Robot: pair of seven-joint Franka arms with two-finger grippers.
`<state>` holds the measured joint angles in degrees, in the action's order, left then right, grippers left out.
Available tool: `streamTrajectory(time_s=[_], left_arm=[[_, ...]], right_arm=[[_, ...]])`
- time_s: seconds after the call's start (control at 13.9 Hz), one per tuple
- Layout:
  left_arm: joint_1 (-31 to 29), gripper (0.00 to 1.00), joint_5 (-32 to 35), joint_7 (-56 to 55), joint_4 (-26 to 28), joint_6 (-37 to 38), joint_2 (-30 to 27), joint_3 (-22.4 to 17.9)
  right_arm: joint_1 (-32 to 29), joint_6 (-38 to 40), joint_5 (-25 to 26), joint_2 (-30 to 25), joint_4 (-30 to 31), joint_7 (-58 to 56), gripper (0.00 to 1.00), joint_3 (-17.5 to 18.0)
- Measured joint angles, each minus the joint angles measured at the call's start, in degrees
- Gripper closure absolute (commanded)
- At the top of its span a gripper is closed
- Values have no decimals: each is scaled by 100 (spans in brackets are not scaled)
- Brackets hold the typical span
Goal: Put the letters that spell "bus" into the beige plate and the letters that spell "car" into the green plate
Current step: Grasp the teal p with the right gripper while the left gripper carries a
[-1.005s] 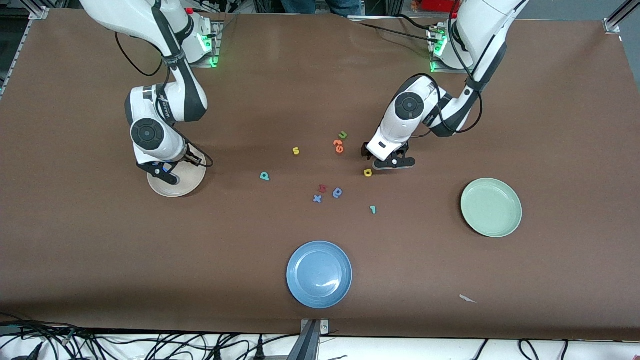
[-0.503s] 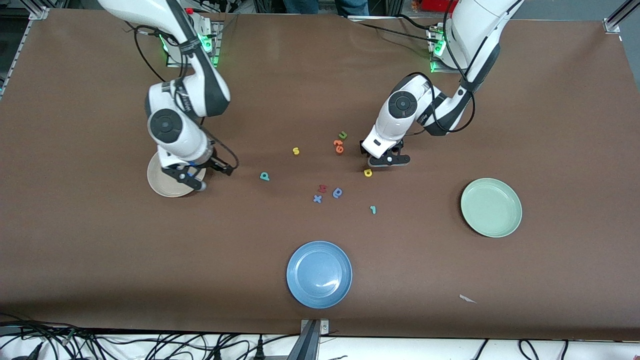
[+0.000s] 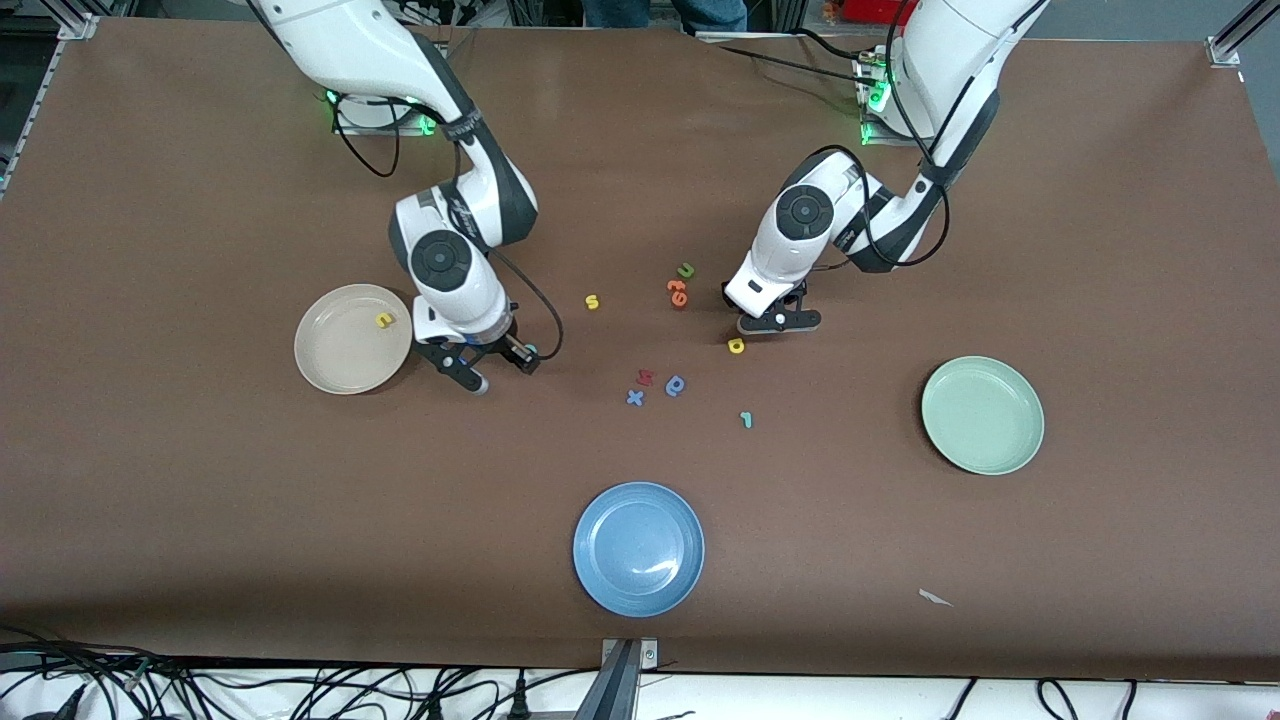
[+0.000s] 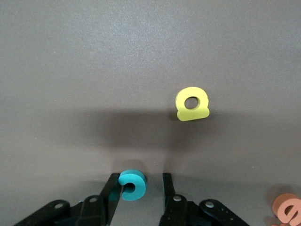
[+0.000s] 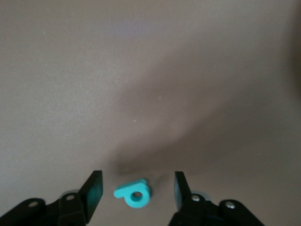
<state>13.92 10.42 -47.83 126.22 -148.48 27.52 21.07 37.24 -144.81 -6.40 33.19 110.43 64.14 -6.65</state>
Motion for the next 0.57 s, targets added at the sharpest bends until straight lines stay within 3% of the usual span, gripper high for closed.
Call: streamTrajectory(time_s=[0.29, 0.57], left_arm=[[-5, 76, 2, -3, 0, 48, -22, -10], [-5, 83, 3, -5, 0, 53, -25, -11]], right_arm=[[28, -275, -3, 178, -42, 388, 31, 78], [60, -271, -3, 200, -37, 481, 40, 101]])
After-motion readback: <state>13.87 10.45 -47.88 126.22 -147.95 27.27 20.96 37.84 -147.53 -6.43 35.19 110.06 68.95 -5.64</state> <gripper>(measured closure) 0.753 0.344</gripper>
